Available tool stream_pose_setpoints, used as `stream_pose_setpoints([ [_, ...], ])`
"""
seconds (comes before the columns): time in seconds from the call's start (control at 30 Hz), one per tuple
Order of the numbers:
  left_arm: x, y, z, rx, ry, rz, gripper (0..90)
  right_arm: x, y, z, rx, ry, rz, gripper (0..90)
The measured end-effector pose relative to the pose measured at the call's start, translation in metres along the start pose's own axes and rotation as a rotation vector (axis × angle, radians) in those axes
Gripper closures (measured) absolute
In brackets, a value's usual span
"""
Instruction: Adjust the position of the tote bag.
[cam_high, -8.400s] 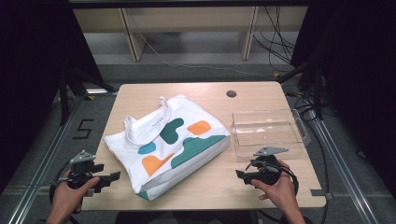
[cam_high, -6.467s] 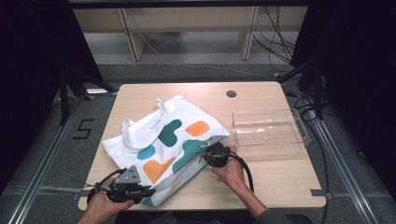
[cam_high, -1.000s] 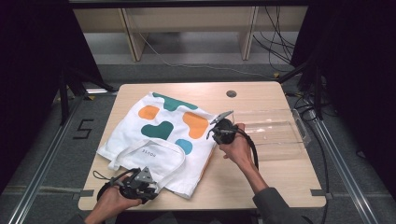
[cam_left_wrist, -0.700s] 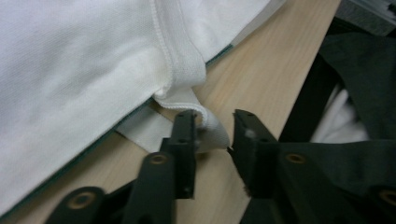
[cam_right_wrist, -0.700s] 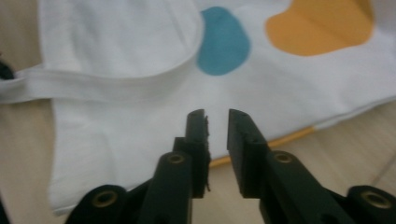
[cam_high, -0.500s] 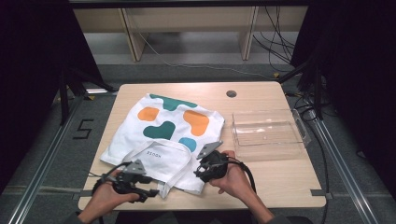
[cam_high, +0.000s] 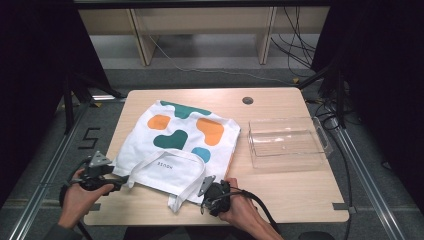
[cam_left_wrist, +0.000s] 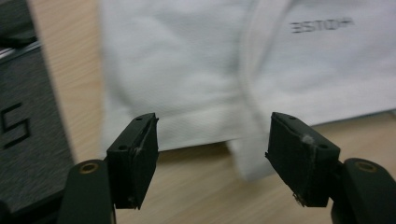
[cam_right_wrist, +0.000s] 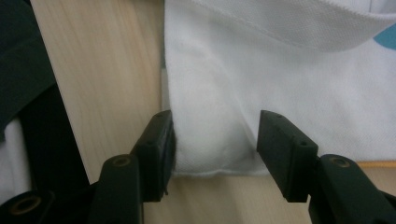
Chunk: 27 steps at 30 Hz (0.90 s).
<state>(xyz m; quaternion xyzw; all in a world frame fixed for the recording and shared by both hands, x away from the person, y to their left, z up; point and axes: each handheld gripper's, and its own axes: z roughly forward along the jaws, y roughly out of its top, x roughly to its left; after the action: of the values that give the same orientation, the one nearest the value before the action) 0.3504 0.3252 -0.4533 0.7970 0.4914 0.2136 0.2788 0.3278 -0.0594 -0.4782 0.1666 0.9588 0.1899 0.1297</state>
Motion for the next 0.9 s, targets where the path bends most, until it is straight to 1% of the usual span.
stream_pose_setpoints([
  [0.03, 0.006, -0.003, 0.000, 0.003, 0.014, -0.012, 32.8, 0.000, -0.002, -0.001, -0.003, 0.006, 0.007, 56.0],
  [0.07, 0.011, -0.007, -0.001, 0.008, 0.017, -0.032, 32.9, -0.001, -0.003, -0.003, -0.008, 0.003, 0.013, 58.6],
  [0.1, 0.017, -0.010, -0.002, 0.018, 0.030, -0.038, 32.9, -0.001, -0.004, -0.003, -0.006, 0.010, 0.053, 65.3],
  [0.13, 0.021, -0.013, -0.002, 0.025, 0.038, -0.052, 32.8, -0.005, -0.006, -0.005, -0.013, 0.036, 0.053, 66.0],
  [0.17, 0.026, -0.016, -0.001, 0.041, 0.049, -0.058, 32.5, -0.008, -0.007, -0.005, -0.021, 0.039, 0.069, 67.8],
  [0.2, 0.029, -0.018, 0.000, 0.045, 0.059, -0.072, 31.8, -0.011, -0.009, -0.006, -0.030, 0.043, 0.083, 69.1],
  [0.23, 0.032, -0.020, 0.001, 0.065, 0.062, -0.067, 31.8, -0.013, -0.010, -0.007, -0.037, 0.033, 0.085, 71.5],
  [0.27, 0.035, -0.021, 0.001, 0.089, 0.074, -0.048, 33.0, -0.015, -0.010, -0.010, -0.038, 0.011, 0.069, 75.9],
  [0.3, 0.036, -0.023, 0.002, 0.099, 0.079, -0.041, 33.4, -0.016, -0.011, -0.012, -0.041, 0.014, 0.077, 77.6],
  [0.33, 0.036, -0.023, 0.002, 0.099, 0.079, -0.041, 33.7, -0.016, -0.011, -0.012, -0.041, 0.014, 0.077, 77.6],
  [0.37, 0.037, -0.023, 0.003, 0.119, 0.074, -0.033, 33.7, -0.017, -0.012, -0.013, -0.049, 0.006, 0.079, 78.8],
  [0.4, 0.037, -0.024, 0.004, 0.134, 0.061, -0.025, 34.3, -0.022, -0.015, -0.016, -0.052, 0.001, 0.090, 80.8],
  [0.43, 0.035, -0.024, 0.006, 0.138, 0.048, -0.015, 34.3, -0.022, -0.015, -0.016, -0.052, 0.001, 0.090, 80.8],
  [0.47, 0.029, -0.024, 0.011, 0.150, 0.031, 0.028, 34.7, -0.026, -0.017, -0.018, -0.054, 0.000, 0.105, 81.0],
  [0.5, 0.028, -0.023, 0.015, 0.157, 0.018, 0.044, 34.1, -0.026, -0.019, -0.018, -0.060, -0.004, 0.117, 81.1],
  [0.53, 0.028, -0.023, 0.015, 0.157, 0.018, 0.044, 32.5, -0.026, -0.019, -0.018, -0.060, -0.004, 0.117, 81.1],
  [0.57, 0.026, -0.022, 0.023, 0.178, 0.006, 0.067, 31.1, -0.030, -0.020, -0.021, -0.070, -0.007, 0.108, 81.2],
  [0.6, 0.026, -0.022, 0.023, 0.178, 0.006, 0.067, 31.7, -0.030, -0.021, -0.021, -0.072, -0.016, 0.104, 81.3],
  [0.63, 0.024, -0.020, 0.029, 0.201, 0.025, 0.087, 32.0, -0.030, -0.021, -0.021, -0.072, -0.011, 0.107, 81.4],
  [0.67, 0.025, -0.019, 0.030, 0.213, 0.036, 0.112, 32.3, -0.030, -0.022, -0.022, -0.071, -0.008, 0.114, 81.3],
  [0.7, 0.024, -0.019, 0.034, 0.196, 0.037, 0.100, 32.5, -0.030, -0.022, -0.023, -0.068, -0.001, 0.133, 81.3],
  [0.73, 0.026, -0.017, 0.035, 0.216, 0.037, 0.107, 32.2, -0.032, -0.022, -0.023, -0.085, -0.024, 0.090, 81.3],
  [0.77, 0.027, -0.018, 0.038, 0.199, 0.024, 0.090, 31.2, -0.032, -0.023, -0.022, -0.083, -0.020, 0.100, 81.3],
  [0.8, 0.027, -0.018, 0.038, 0.199, 0.024, 0.090, 29.8, -0.032, -0.023, -0.022, -0.083, -0.020, 0.100, 81.3],
  [0.83, 0.030, -0.017, 0.042, 0.190, 0.000, 0.061, 29.5, -0.031, -0.023, -0.023, -0.070, -0.011, 0.120, 81.3],
  [0.87, 0.030, -0.017, 0.043, 0.189, 0.002, 0.059, 29.5, -0.031, -0.023, -0.023, -0.073, -0.009, 0.134, 81.3],
  [0.9, 0.031, -0.016, 0.043, 0.204, 0.000, 0.062, 29.7, -0.031, -0.023, -0.024, -0.077, -0.016, 0.132, 81.3],
])
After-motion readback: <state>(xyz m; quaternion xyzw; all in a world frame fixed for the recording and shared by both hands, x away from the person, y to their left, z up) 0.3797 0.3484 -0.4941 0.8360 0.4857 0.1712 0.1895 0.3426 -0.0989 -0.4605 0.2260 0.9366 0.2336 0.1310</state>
